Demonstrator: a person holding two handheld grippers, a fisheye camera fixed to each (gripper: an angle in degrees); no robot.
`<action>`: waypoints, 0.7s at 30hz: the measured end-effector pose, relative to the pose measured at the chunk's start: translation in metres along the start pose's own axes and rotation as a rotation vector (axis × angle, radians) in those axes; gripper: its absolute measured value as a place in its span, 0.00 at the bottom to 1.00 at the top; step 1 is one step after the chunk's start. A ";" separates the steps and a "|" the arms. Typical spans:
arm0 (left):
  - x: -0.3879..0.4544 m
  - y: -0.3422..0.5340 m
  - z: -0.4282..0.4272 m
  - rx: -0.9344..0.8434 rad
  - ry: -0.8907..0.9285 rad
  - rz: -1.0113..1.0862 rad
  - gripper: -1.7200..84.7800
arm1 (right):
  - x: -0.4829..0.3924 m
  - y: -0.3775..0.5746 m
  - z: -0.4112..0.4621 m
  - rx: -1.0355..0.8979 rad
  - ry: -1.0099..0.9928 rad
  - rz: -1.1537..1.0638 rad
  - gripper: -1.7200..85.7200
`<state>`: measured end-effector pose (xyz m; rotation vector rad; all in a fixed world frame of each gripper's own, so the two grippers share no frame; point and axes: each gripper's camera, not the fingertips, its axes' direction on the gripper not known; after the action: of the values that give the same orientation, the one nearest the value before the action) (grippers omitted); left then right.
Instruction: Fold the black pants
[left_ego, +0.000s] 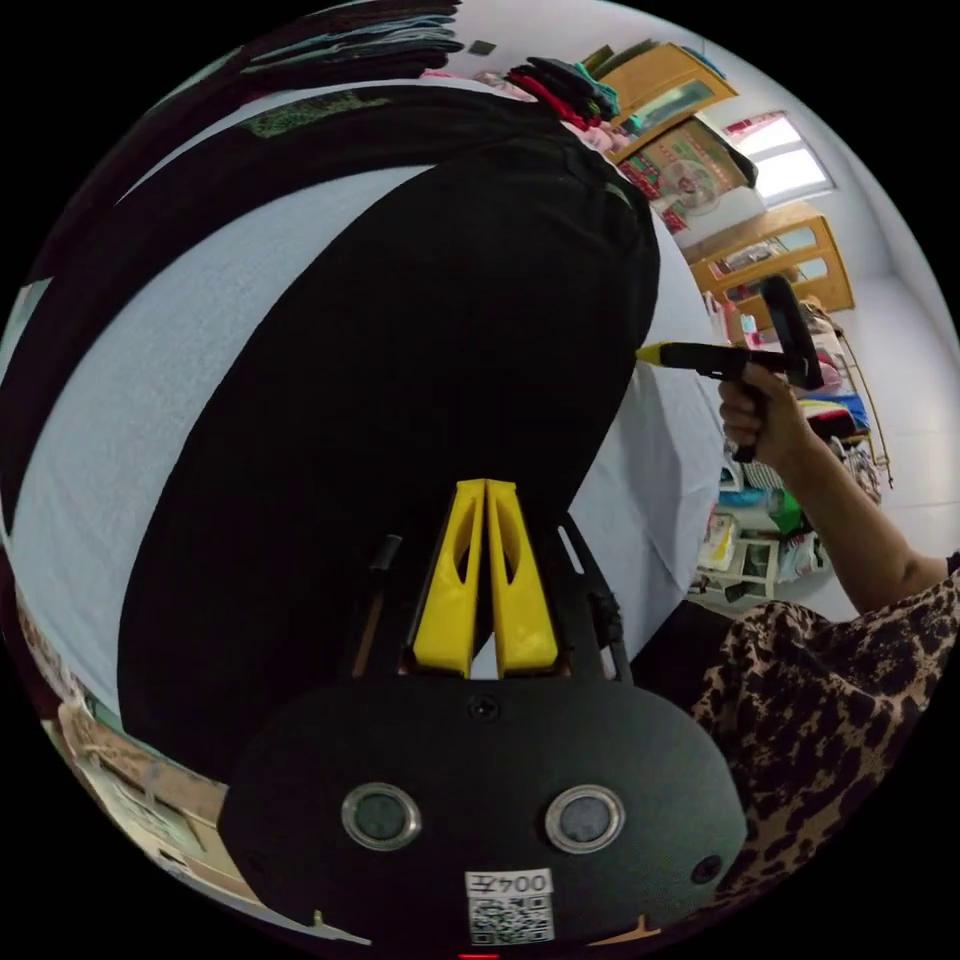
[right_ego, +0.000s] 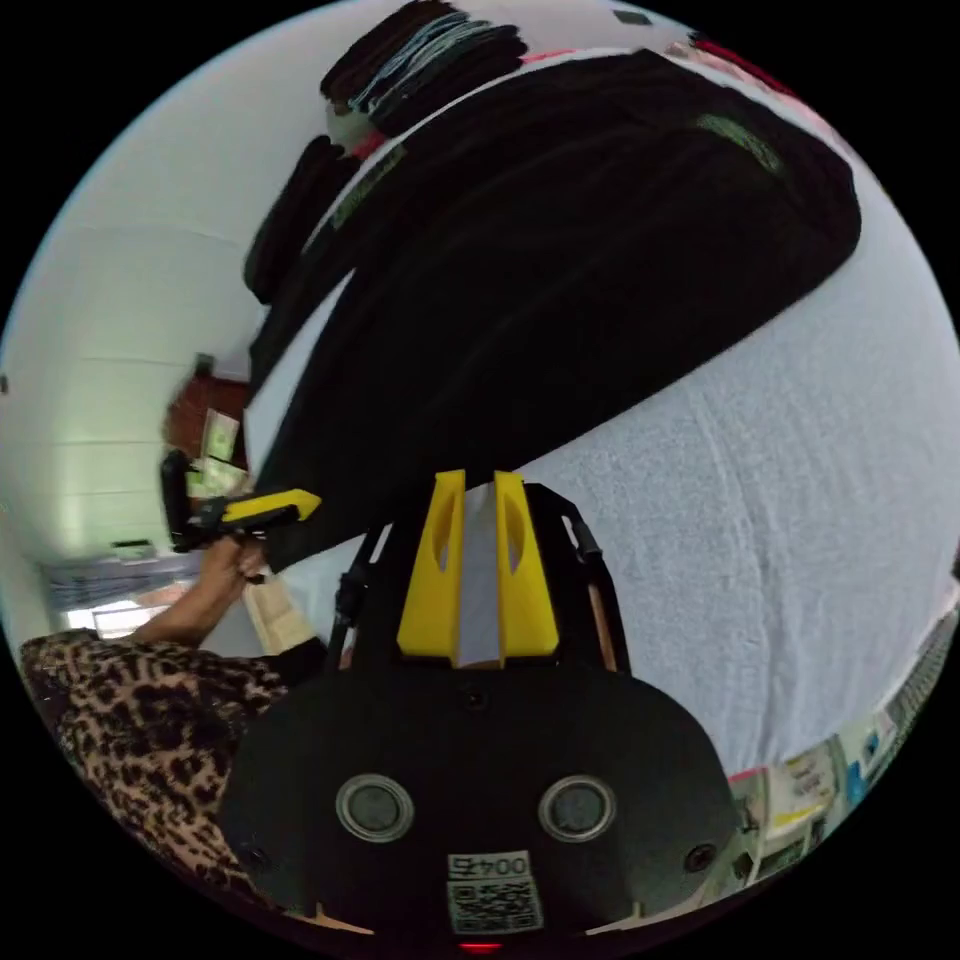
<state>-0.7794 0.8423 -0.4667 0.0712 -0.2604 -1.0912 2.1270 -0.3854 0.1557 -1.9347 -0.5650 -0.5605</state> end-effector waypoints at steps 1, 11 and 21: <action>0.005 0.000 0.001 0.006 -0.022 -0.031 0.02 | 0.018 0.005 -0.016 0.001 -0.128 0.022 0.09; 0.055 -0.007 0.013 0.027 -0.257 -0.172 0.02 | 0.202 0.021 -0.242 0.536 -0.481 0.331 0.16; 0.070 -0.015 0.019 0.032 -0.276 -0.293 0.02 | 0.233 -0.019 -0.307 0.337 -0.546 0.404 0.10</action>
<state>-0.7666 0.7748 -0.4394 -0.0140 -0.5276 -1.3900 2.2558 -0.6242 0.4301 -1.7970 -0.5391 0.3156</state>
